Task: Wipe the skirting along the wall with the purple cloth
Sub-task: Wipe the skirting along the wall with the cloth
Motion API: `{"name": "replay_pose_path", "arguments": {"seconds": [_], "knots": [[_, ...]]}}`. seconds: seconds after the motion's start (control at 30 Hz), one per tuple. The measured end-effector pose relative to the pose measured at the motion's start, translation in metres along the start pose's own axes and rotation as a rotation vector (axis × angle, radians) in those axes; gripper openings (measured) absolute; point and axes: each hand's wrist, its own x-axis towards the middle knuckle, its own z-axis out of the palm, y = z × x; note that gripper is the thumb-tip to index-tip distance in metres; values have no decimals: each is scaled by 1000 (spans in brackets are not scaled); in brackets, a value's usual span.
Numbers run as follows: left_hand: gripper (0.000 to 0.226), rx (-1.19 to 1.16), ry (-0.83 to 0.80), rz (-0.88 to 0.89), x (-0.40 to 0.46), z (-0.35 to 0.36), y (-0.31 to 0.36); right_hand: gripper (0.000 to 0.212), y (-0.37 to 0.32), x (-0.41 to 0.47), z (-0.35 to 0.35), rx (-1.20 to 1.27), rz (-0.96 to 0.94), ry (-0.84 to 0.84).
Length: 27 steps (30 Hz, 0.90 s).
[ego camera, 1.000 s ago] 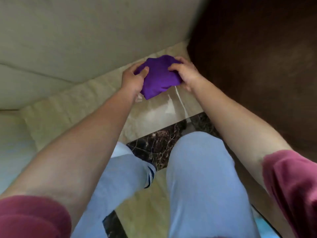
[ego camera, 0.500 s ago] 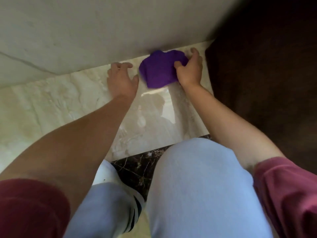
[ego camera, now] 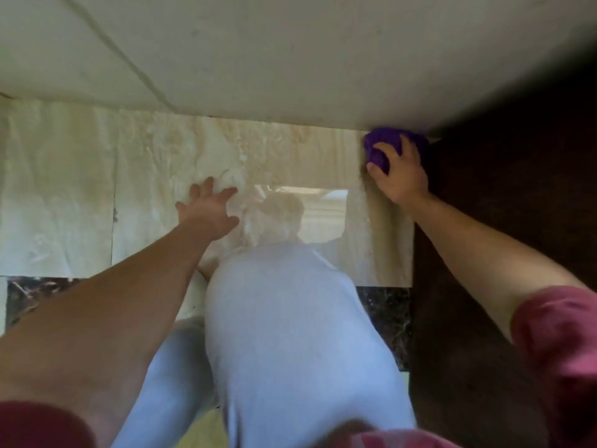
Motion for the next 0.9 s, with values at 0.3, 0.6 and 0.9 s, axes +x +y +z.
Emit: {"name": "replay_pose_path", "arguments": {"seconds": [0.3, 0.6, 0.9], "knots": [[94, 3, -69, 21, -6, 36, -54, 56, -99, 3, 48, 109, -6, 55], [90, 105, -114, 55, -6, 17, -70, 60, -197, 12, 61, 134, -490, -123], [87, -73, 114, -217, 9, -15, -131, 60, -113, 3, 57, 131, 103, 248]]}}
